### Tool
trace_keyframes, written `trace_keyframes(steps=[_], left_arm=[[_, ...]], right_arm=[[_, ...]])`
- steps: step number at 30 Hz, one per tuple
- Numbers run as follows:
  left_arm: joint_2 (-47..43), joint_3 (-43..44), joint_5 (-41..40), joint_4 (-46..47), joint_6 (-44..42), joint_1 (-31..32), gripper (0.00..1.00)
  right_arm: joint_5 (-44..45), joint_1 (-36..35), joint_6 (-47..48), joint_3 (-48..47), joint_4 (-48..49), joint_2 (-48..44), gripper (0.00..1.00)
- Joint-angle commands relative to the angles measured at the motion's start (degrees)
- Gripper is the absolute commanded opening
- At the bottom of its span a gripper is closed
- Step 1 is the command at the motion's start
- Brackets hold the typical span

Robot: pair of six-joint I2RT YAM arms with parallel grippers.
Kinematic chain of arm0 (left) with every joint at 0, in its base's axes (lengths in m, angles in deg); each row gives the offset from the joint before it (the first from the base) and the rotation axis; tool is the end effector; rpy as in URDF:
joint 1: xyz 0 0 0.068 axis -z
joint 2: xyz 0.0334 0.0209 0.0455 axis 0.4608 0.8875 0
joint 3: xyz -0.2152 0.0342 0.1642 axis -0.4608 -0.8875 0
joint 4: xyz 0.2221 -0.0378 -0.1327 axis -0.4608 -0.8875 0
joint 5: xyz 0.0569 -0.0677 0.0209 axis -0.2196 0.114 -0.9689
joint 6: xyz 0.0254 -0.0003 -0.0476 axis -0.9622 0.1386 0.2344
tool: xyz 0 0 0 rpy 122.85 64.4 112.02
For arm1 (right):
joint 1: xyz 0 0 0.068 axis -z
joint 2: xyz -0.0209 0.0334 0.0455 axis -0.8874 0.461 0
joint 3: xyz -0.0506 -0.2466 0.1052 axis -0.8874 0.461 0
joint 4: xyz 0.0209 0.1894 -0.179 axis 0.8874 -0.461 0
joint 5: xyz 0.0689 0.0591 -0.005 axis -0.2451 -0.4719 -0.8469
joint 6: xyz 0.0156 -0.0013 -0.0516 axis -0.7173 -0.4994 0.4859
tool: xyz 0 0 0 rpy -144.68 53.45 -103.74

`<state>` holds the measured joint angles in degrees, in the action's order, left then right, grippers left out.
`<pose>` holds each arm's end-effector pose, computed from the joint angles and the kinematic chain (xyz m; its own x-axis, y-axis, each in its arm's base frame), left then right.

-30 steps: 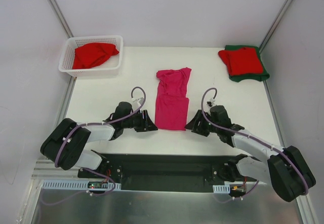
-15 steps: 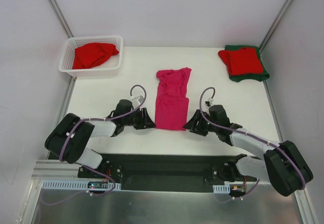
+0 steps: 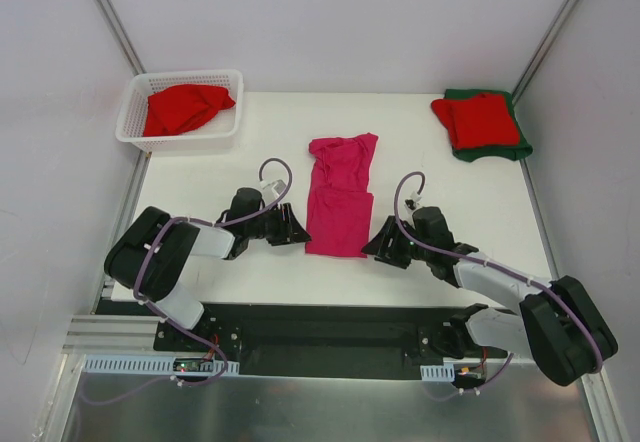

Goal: Fold and stack the t-shirts
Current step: Grab one side of the 2/3 rectangular tshirt with both arms

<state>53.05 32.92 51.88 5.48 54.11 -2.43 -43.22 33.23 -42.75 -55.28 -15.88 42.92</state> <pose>0.2397 -0.1332 0.1287 -0.8239 -0.1696 -0.5408 0.3669 0.5677 -0.7370 0.1805 0.1149 0.1560 -0.8097 0.1486 -0.5677 -0.2947 0.7336 0.6123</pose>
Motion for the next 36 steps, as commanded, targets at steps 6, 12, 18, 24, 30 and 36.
trace_keyframes(steps=[6,12,18,24,30,36], left_arm=[[1.13,-0.91,2.58,1.04,-0.30,-0.49,0.36],[0.69,-0.99,3.02,1.13,-0.12,-0.58,0.35],[-0.62,-2.57,3.46,0.78,0.14,-0.49,0.35],[-2.30,-4.77,2.93,0.07,-0.21,-0.49,0.35],[-0.71,-4.16,2.76,1.13,-0.12,-0.58,0.35],[1.48,-2.58,3.46,2.09,0.32,-0.49,0.35]], right_arm=[[-1.85,0.32,-0.32,-1.30,4.07,3.74,0.59],[-2.20,0.41,-0.32,-2.36,5.91,6.46,0.59],[-2.46,0.40,-0.24,-3.23,7.23,8.75,0.59],[-2.90,0.41,-0.32,-3.50,8.11,10.07,0.59],[-3.34,0.40,-0.32,-3.85,8.90,11.74,0.59],[-2.99,0.32,-0.24,-4.29,9.16,12.89,0.59]])
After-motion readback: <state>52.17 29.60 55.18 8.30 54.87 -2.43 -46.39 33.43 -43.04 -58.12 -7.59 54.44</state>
